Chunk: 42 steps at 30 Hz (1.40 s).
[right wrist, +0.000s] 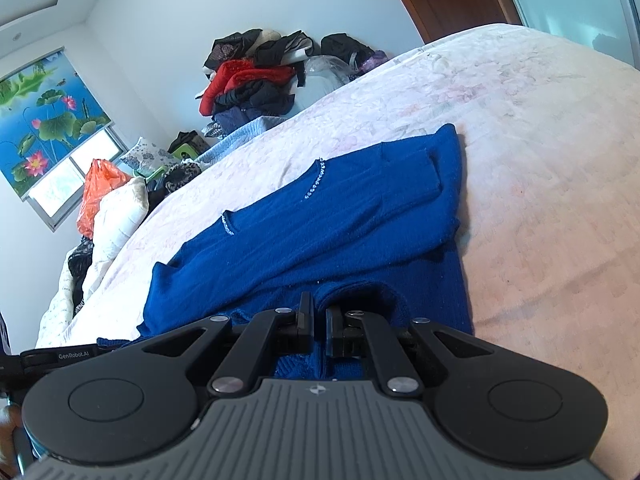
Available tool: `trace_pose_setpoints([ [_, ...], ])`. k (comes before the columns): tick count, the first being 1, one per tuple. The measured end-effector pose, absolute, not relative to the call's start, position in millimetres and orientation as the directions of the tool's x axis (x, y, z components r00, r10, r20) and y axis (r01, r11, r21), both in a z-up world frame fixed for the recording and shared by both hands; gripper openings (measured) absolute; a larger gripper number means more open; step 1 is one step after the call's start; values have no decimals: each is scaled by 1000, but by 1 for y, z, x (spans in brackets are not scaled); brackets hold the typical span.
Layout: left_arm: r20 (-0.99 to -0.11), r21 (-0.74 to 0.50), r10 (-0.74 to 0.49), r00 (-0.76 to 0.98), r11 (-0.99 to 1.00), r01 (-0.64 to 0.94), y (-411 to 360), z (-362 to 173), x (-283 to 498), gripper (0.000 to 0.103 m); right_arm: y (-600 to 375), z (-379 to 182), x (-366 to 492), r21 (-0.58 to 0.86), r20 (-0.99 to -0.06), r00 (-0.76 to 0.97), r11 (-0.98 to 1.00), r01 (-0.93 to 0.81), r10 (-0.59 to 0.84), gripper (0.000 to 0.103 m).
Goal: Fold small clothes
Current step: 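Lift the held hem with both grippers and carry it toward the collar, then carry the hem further over the body toward the beaded collar with both grippers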
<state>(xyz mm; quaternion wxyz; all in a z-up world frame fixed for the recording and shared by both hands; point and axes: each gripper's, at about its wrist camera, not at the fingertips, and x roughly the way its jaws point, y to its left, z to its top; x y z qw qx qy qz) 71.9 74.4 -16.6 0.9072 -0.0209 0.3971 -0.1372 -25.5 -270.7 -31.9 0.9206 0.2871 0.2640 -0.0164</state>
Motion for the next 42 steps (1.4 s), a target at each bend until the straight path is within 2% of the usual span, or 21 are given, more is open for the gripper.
trace_pose_setpoints([
  [5,-698,-71,-221,681,968,242,62,-17,69,12,-271,-35,-22,525,-498,859,830,189,119,10],
  [14,-679,-13,-193,708,968,251,52,-14,71,12,-270,-35,-19,517,-496,861,834,190,111,10],
  [42,-650,-12,-181,738,974,228,50,-2,95,12,-273,-23,7,503,-476,873,846,176,101,10],
])
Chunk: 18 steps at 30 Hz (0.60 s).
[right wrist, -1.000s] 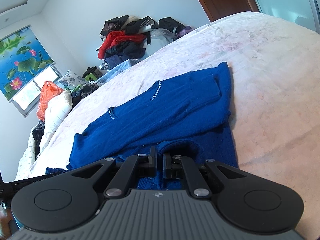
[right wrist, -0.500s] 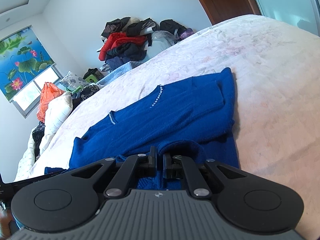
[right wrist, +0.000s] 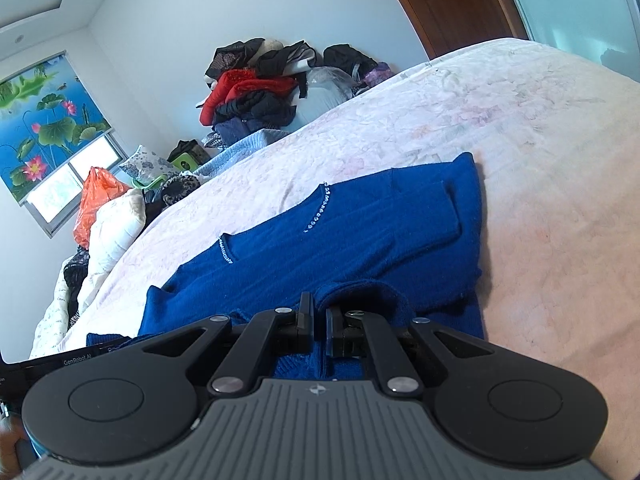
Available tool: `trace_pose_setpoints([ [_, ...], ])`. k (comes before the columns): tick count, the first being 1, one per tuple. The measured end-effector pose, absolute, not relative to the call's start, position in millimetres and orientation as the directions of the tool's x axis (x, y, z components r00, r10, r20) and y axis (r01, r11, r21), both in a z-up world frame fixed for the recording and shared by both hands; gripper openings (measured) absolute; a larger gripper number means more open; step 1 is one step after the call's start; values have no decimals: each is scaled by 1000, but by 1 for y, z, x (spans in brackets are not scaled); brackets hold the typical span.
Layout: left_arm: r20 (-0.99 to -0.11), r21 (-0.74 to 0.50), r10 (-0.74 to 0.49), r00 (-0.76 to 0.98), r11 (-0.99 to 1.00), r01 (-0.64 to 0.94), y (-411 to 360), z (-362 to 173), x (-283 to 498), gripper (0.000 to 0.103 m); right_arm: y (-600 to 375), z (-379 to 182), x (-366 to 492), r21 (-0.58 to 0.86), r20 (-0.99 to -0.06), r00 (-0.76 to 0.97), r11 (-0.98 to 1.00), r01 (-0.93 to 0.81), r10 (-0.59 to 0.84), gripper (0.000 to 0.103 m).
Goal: Fold small clothes
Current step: 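Carry the hem further over the body toward the beaded collar with both grippers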
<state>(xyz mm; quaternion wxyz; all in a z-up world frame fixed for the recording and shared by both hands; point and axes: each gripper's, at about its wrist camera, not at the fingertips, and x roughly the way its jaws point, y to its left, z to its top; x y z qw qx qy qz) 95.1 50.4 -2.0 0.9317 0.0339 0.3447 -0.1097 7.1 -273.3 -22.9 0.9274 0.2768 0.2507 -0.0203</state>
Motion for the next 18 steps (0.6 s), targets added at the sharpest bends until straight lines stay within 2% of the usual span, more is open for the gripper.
trace_pose_setpoints([
  [18,-643,-6,-175,745,975,224,47,-1,102,12,-280,-26,15,522,-471,876,832,186,100,10],
])
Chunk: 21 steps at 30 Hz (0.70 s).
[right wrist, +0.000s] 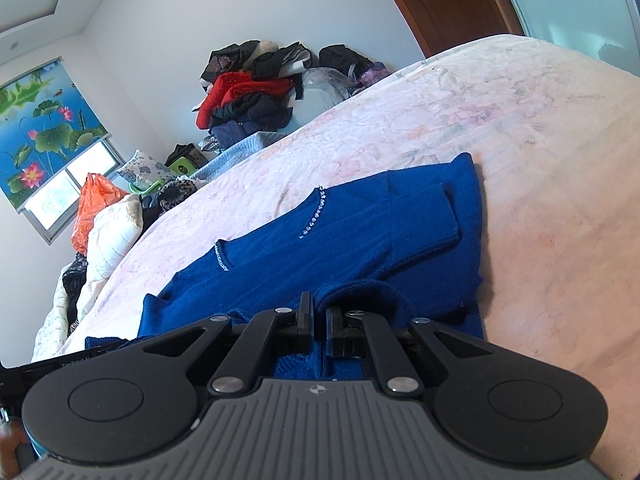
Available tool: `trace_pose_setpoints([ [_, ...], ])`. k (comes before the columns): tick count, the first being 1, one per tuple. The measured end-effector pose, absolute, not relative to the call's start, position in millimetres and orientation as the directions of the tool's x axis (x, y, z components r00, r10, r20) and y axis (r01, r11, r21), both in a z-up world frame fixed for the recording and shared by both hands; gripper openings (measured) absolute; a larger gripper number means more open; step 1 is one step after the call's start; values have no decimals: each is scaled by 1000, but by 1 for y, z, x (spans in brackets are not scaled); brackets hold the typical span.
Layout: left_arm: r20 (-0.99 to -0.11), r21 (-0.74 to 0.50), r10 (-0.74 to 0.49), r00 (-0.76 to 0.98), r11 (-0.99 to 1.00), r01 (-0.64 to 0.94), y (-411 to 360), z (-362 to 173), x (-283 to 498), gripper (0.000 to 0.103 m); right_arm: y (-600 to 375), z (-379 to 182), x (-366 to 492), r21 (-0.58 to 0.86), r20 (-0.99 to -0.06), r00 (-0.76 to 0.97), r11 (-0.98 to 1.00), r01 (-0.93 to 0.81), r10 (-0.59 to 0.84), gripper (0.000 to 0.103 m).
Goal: Fold small clothes
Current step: 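Carry the hem further over the body toward the beaded collar with both grippers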
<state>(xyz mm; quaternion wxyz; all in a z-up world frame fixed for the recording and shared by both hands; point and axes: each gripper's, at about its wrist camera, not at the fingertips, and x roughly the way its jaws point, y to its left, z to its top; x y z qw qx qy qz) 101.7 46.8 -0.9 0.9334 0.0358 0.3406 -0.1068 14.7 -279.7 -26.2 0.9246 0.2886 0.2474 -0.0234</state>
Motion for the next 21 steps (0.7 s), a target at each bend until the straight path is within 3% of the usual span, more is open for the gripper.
trace_pose_setpoints([
  [21,-627,-8,-169,761,978,211,44,7,127,12,-286,-23,29,536,-458,883,824,183,102,10],
])
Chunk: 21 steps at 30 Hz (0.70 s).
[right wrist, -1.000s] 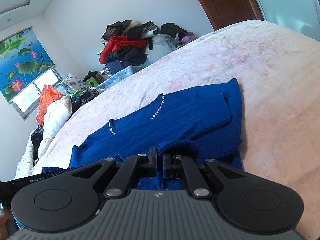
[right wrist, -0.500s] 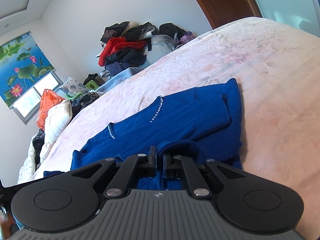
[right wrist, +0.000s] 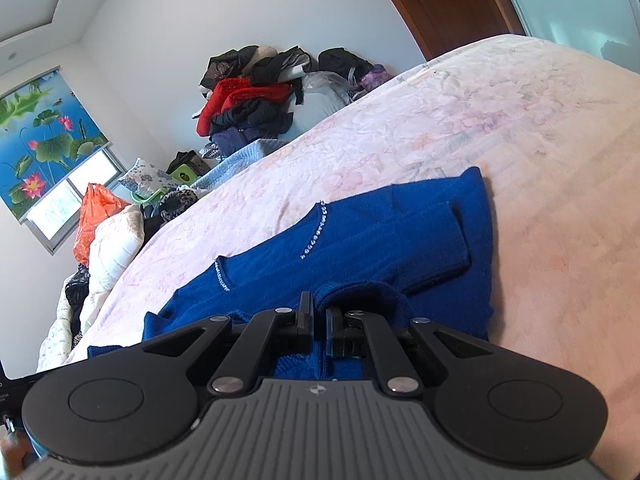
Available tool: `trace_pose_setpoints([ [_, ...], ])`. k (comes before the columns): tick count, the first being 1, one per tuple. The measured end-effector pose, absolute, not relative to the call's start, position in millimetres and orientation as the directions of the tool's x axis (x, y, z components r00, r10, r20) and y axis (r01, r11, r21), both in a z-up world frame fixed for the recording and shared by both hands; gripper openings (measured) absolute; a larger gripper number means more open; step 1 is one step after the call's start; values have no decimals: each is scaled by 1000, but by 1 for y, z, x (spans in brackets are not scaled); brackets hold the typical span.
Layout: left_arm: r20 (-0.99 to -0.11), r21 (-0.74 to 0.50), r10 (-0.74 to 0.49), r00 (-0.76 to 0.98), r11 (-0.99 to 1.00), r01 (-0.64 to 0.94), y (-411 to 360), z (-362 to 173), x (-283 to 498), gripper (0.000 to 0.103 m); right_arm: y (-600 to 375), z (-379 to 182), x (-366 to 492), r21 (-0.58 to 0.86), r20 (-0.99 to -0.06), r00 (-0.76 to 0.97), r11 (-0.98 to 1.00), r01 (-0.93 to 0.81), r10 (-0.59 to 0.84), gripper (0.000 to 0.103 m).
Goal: Fold small clothes
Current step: 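Carry the hem further over the body toward the beaded collar with both grippers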
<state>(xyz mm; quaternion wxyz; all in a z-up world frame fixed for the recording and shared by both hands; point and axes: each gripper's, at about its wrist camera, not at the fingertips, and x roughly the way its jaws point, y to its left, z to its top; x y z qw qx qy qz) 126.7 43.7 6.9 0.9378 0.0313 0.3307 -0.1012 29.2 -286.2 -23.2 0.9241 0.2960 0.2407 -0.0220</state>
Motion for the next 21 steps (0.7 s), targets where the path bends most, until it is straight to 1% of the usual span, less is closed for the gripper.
trace_pose_setpoints([
  [9,-604,23,-157,781,976,214,32,16,150,12,-294,-17,55,534,-449,888,825,183,94,10],
  [21,-609,47,-142,780,976,214,17,17,195,12,-309,-10,97,529,-444,893,827,191,78,10],
])
